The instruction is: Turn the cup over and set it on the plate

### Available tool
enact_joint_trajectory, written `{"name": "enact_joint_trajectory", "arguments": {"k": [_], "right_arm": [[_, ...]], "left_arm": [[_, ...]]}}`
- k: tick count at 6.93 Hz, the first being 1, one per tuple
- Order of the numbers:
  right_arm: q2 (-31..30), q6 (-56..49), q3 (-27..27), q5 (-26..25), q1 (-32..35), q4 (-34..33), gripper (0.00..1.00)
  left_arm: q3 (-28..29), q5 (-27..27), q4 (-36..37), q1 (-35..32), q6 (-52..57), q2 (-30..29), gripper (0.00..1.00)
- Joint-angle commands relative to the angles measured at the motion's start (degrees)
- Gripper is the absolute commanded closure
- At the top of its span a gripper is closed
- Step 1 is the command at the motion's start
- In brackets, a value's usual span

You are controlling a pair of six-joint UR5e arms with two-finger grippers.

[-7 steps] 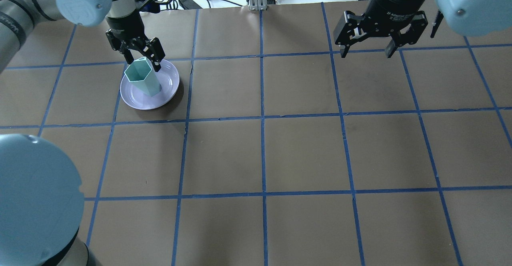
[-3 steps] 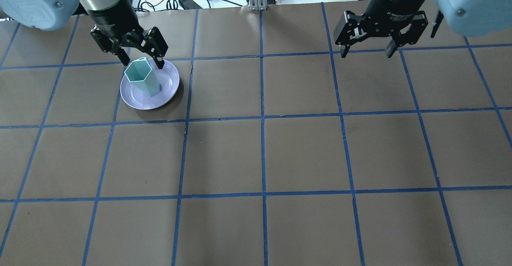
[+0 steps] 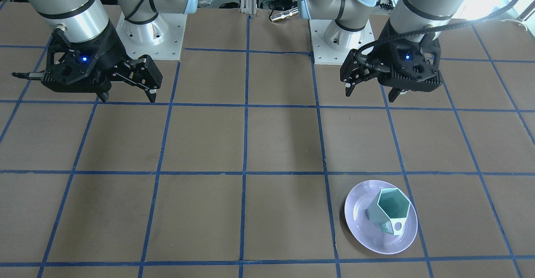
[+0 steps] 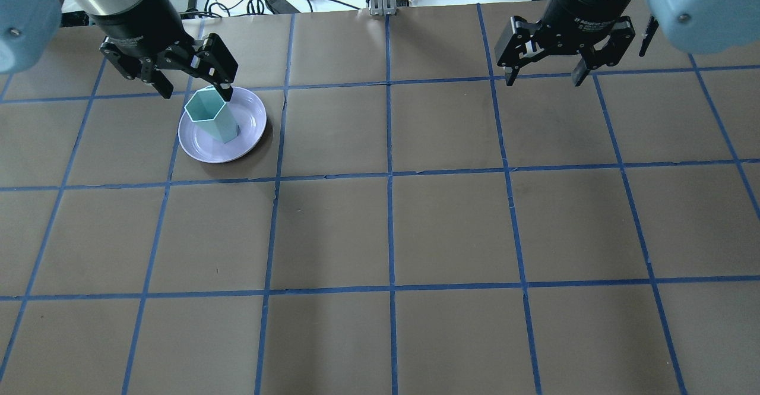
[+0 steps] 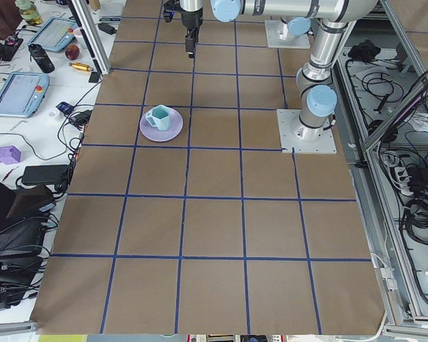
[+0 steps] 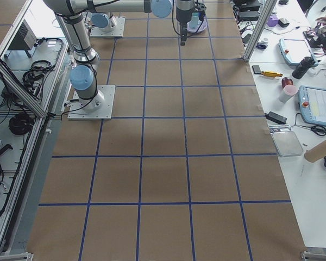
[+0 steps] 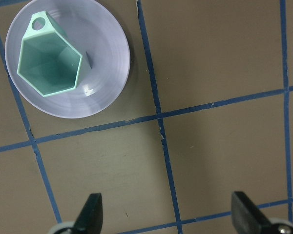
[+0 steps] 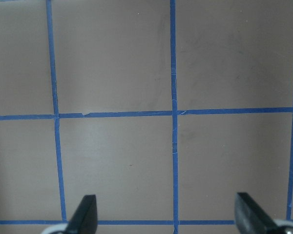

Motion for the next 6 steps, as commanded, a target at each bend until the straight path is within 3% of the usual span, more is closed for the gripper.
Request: {"name": "enact_joint_trajectory", "arguments": {"k": [1,6], "right_arm": [[0.0,0.02,0.0,0.02,0.0,-0.01,0.0],[0.0,0.02,0.0,0.02,0.0,-0.01,0.0]], "left_arm": [[-4.96,0.48,0.67,-1.07,-5.58,3.46,0.07],[-1.64,1.01,0.58,-1.69,-9.47,1.72,0.03]]}}
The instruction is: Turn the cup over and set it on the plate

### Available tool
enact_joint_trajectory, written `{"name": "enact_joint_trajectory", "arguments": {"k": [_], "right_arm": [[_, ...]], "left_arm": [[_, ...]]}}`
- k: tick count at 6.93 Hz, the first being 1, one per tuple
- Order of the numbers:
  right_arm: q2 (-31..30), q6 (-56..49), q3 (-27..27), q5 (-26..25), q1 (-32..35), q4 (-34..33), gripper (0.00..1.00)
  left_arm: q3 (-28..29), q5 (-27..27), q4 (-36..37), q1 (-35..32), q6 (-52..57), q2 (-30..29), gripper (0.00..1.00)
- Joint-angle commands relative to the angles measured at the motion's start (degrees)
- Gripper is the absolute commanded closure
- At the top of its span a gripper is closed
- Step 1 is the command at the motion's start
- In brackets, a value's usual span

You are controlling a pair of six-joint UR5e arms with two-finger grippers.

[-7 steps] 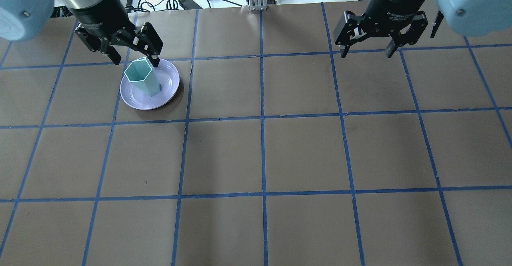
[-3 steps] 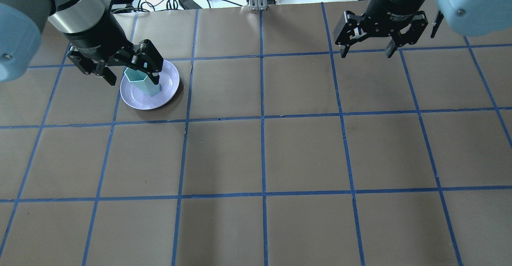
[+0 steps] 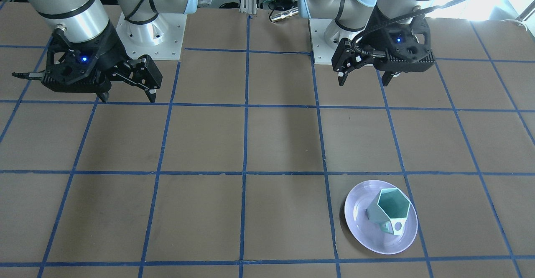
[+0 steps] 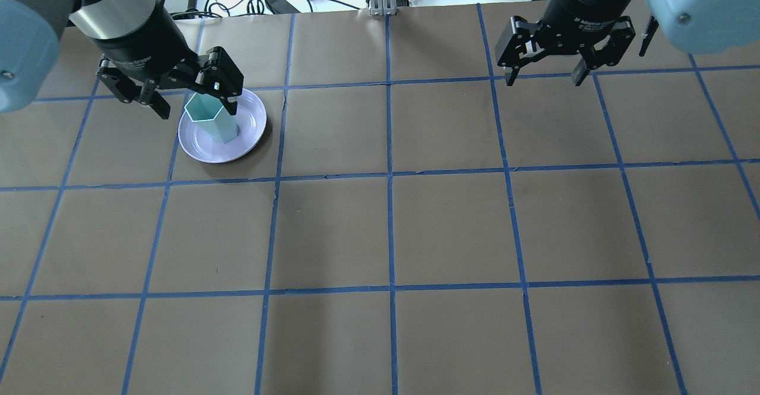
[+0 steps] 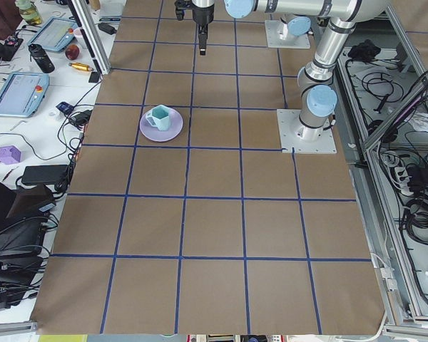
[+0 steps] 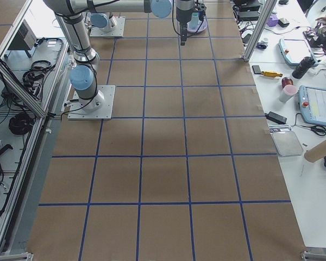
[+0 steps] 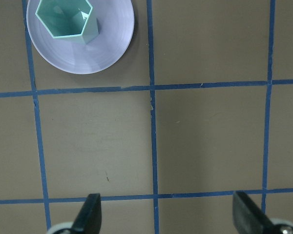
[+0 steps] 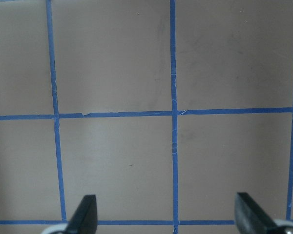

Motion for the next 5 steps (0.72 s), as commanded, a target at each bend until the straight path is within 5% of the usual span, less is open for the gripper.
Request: {"name": "enact_joint_trajectory", "arguments": {"k": [1,5], "right_arm": [[0.0,0.02,0.0,-0.07,0.0,0.0,0.0],[0.0,-0.06,0.0,-0.07,0.0,0.0,0.0]], "left_arm": [[0.43,-0.08,0.17,-0.05,-0.68,-0.62,0.03],[0.44,-0.08,0.18,-0.05,-0.24,-0.71,0.0]]}}
